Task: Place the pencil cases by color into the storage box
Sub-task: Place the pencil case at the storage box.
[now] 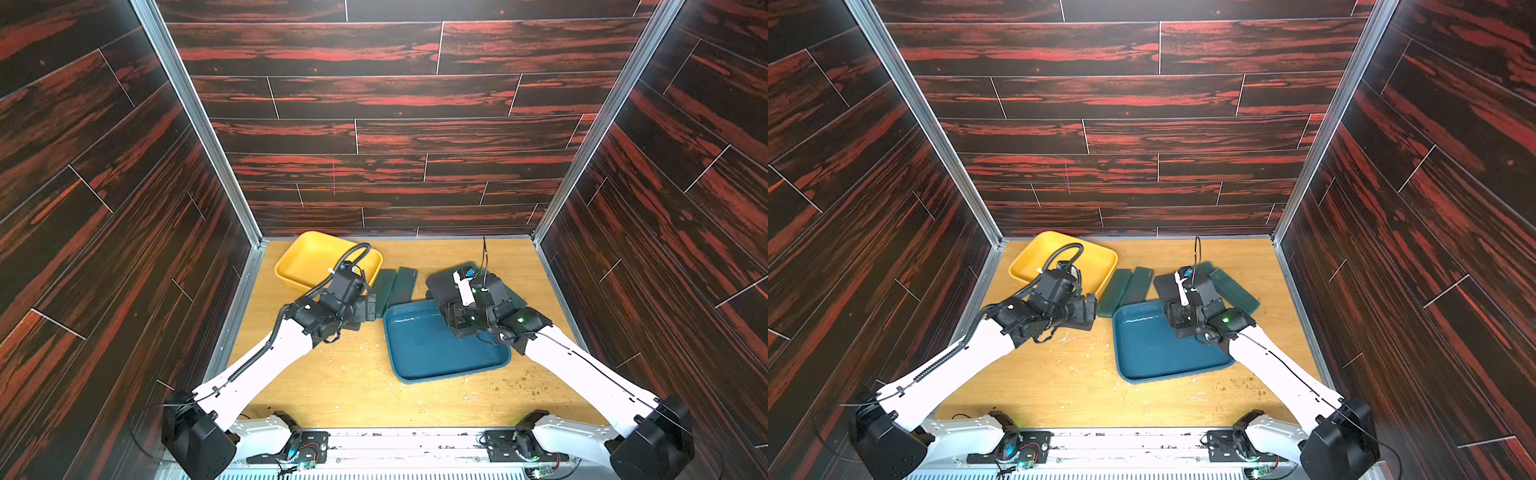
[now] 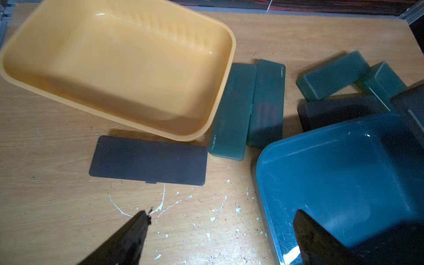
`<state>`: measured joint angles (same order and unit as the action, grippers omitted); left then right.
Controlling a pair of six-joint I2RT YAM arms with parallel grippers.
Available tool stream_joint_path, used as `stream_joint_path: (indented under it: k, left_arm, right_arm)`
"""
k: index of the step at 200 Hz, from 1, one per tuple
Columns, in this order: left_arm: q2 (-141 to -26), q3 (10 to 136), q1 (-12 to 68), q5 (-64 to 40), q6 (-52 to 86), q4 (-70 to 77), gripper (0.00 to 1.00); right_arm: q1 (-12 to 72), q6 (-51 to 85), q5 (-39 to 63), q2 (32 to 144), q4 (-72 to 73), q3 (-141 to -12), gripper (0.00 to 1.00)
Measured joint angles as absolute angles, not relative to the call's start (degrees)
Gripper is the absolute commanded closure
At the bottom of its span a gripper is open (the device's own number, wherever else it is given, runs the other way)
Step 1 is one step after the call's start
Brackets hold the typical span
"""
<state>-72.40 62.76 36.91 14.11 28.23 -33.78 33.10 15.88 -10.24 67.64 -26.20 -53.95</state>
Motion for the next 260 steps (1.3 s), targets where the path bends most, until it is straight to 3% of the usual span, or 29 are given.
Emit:
stream_joint_path:
  k: [63,260]
  left_arm:
    - [-74.17,58.11,42.78,13.91,31.29,-28.45,0.01]
    - [-66.59,47.72,43.24,13.45,30.89,-18.96,0.01]
  right_arm:
    - [27.75,16.08,-10.57,67.35,-27.22,-47.29,0.41]
    - [24.97,14.5,-17.1,80.68,-23.03,-44.69,0.41]
